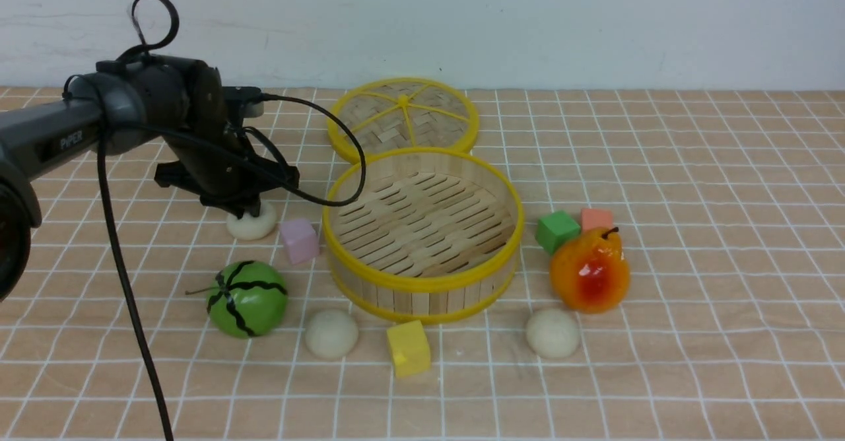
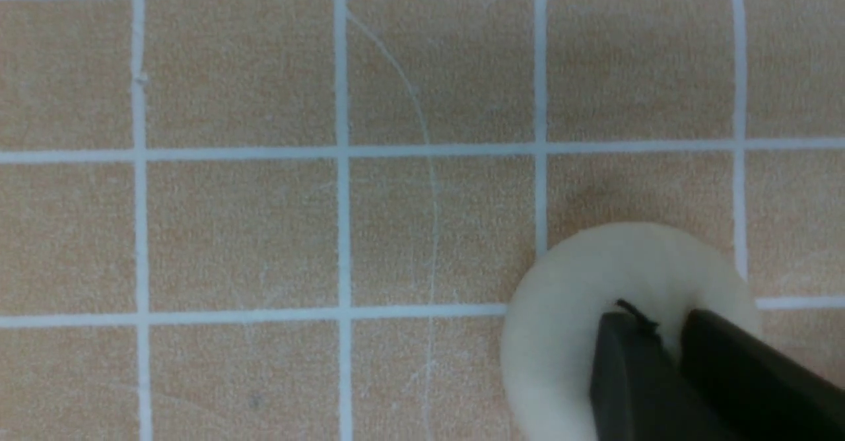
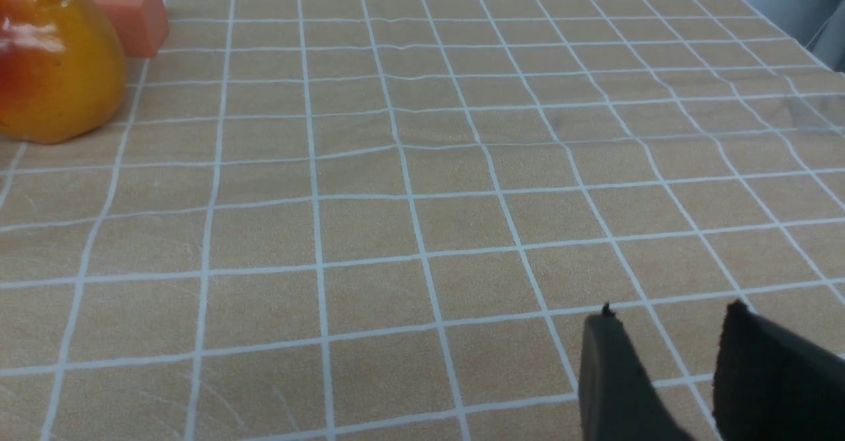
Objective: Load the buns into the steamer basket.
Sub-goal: Use the left arm to grab a steamed stuffed bun, then use the left arm to put the steamed stuffed bun into the steamer
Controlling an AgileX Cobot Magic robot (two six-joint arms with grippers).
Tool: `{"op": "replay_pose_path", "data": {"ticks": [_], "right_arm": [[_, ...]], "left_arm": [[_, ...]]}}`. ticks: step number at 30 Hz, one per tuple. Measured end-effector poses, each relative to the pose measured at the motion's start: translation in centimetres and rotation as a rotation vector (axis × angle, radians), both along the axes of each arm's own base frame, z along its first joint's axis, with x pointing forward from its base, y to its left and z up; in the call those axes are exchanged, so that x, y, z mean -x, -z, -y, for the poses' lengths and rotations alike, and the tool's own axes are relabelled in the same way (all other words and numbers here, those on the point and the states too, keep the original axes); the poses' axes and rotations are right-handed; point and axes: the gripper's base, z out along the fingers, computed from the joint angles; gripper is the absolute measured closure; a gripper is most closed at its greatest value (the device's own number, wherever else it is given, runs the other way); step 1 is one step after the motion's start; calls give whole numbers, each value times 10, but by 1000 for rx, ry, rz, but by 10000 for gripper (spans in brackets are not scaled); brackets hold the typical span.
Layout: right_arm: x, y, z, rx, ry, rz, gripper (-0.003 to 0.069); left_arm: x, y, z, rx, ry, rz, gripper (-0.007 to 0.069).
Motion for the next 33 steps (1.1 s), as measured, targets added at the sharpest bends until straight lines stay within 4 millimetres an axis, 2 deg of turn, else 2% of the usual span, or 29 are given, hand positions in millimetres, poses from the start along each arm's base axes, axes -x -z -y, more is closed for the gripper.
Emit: {"op": "replay_pose_path", "data": {"ticks": [2, 7, 9, 10, 11, 12, 14, 16, 17, 19, 20, 21, 22, 23, 24, 25, 28, 33], "right_arm": [[0, 0, 0, 0, 0, 0, 418], [0, 0, 0, 0, 0, 0, 418], [0, 0, 0, 0, 0, 0, 418], [0, 0, 0, 0, 0, 0, 418], [0, 0, 0, 0, 0, 0, 418], [0, 0, 0, 0, 0, 0, 418], [0, 0, 0, 0, 0, 0, 418], [0, 0, 0, 0, 0, 0, 418], [0, 0, 0, 0, 0, 0, 418], [0, 0, 0, 0, 0, 0, 418], [0, 0, 0, 0, 0, 0, 418], [0, 0, 0, 0, 0, 0, 418], [0, 0, 0, 0, 0, 0, 418], [0, 0, 0, 0, 0, 0, 418], [0, 0, 0, 0, 0, 0, 418], [0, 0, 0, 0, 0, 0, 418], [0, 0, 0, 0, 0, 0, 418], [0, 0, 0, 0, 0, 0, 418]], "left_arm": [[0, -4, 1, 1, 6, -11, 636], [1, -20, 3, 31, 0, -31, 638], [4, -36, 5, 66, 0, -21, 638], [11, -62, 10, 108, 16, 18, 638], [11, -62, 11, 111, 20, 19, 638], [18, -83, 19, 142, 47, 56, 638], [29, -107, 37, 174, 104, 109, 638], [37, -119, 60, 195, 170, 140, 638], [39, -120, 65, 197, 182, 143, 638], [43, -111, 93, 209, 246, 126, 638], [43, -105, 102, 209, 265, 119, 638], [42, -103, 102, 209, 265, 115, 638], [41, -94, 109, 207, 274, 103, 638], [37, -75, 118, 203, 284, 79, 636], [36, -75, 118, 203, 284, 81, 635], [32, -53, 125, 192, 289, 41, 629], [29, -25, 130, 180, 284, -19, 617], [29, -23, 132, 186, 273, -23, 553]]}}
